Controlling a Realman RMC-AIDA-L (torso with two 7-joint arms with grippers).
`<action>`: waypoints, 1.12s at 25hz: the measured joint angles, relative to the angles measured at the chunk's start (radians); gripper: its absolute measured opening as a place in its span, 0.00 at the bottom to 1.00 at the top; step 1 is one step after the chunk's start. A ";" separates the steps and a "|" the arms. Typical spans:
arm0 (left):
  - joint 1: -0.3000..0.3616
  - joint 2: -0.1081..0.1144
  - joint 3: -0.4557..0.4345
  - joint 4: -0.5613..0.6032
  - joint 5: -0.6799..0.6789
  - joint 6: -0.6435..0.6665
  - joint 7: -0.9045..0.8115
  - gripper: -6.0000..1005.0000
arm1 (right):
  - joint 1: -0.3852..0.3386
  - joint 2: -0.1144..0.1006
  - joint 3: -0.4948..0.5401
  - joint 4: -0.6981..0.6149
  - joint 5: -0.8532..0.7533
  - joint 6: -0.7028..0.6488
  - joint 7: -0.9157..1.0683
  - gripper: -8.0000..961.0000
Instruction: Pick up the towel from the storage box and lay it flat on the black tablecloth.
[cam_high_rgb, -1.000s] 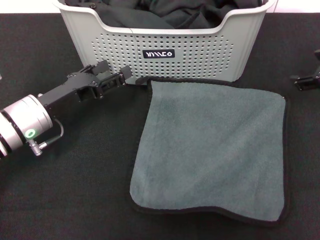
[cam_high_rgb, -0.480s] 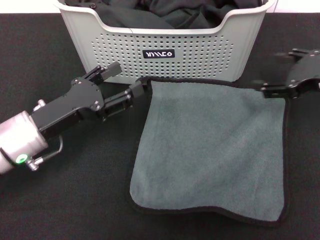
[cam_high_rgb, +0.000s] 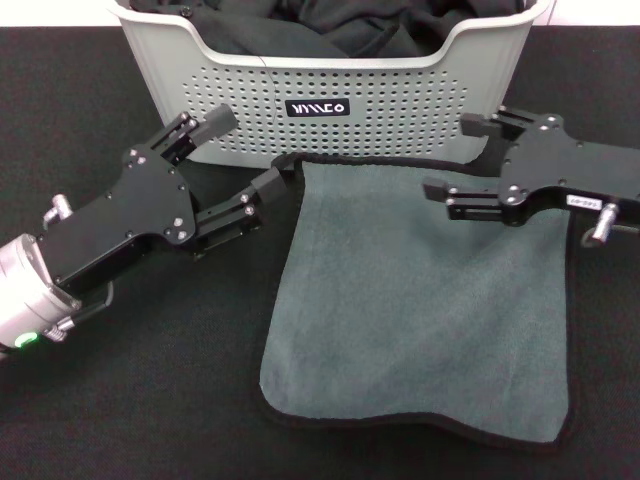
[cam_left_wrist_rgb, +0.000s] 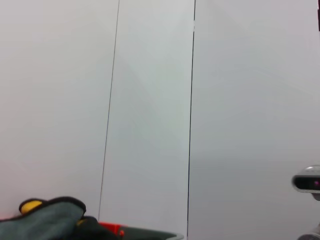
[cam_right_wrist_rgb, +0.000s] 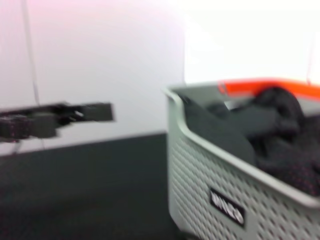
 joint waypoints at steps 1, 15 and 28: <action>-0.001 0.000 0.000 0.001 -0.004 0.001 0.007 0.88 | -0.002 0.000 -0.013 0.013 0.041 0.000 -0.053 0.91; -0.023 0.019 -0.002 0.026 -0.070 -0.010 0.043 0.88 | 0.089 -0.001 -0.054 0.150 0.271 -0.035 -0.329 0.91; -0.085 0.053 -0.021 0.026 -0.023 -0.021 0.010 0.88 | 0.263 -0.007 -0.092 0.178 0.134 -0.111 -0.123 0.91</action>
